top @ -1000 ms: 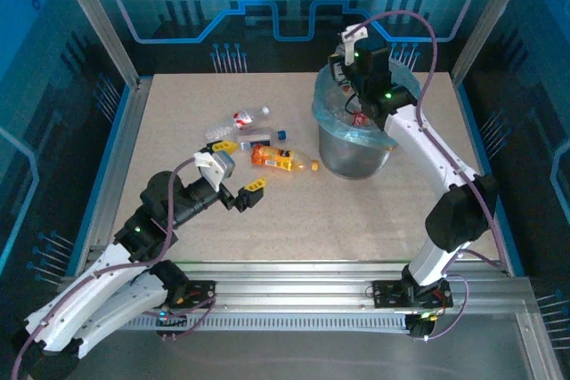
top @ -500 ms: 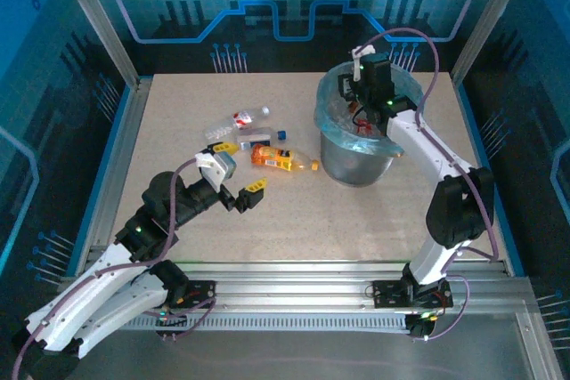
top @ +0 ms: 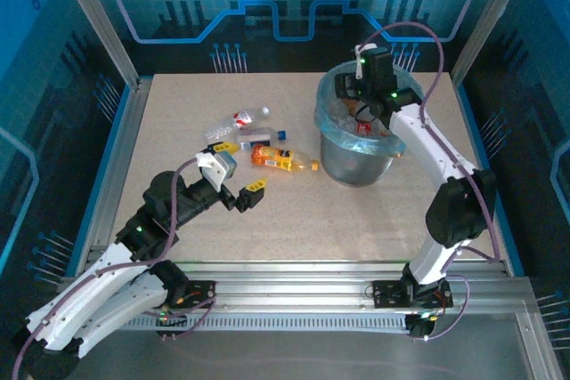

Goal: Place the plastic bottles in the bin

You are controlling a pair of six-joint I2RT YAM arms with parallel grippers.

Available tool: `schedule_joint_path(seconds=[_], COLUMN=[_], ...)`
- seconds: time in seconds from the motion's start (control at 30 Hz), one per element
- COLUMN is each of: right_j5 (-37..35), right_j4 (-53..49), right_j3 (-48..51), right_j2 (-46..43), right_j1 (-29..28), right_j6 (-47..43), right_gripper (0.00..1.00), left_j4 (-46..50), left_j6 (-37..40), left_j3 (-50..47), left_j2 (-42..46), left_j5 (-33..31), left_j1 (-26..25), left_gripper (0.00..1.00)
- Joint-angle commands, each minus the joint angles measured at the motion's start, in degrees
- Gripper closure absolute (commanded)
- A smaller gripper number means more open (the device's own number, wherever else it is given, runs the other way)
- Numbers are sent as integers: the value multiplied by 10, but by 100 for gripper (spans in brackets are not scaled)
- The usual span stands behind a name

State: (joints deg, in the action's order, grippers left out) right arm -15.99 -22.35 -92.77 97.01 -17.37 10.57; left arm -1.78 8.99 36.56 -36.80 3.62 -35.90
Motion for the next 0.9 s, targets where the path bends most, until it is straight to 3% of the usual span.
schedule_joint_path(seconds=[0.0,0.2,0.33,0.57,0.7,0.87], right_j5=[-12,1,24,103,114,103], right_j4=[-34,-32,-14,34,-24,-73], right_j3=[-31,-19,0,54,15,-26], right_j2=[-60,-97,-126,-149,-88,-4], right_j1=[-9,-25,-69,-191,-237,-274], right_j6=[21,25,20,-74,-108,-129], right_gripper=[20,23,28,28,25,23], left_j4=[-3,-5,1,134,228,298], left_j6=[-1,-3,-25,-88,-191,-335], left_j3=[-3,-2,4,88,136,139], left_j2=[-1,-4,-10,-94,-156,-205], left_j5=[-11,-18,-58,-236,-261,-161], left_j1=[-3,-3,-3,4,68,208], left_gripper=[1,1,1,1,1,1])
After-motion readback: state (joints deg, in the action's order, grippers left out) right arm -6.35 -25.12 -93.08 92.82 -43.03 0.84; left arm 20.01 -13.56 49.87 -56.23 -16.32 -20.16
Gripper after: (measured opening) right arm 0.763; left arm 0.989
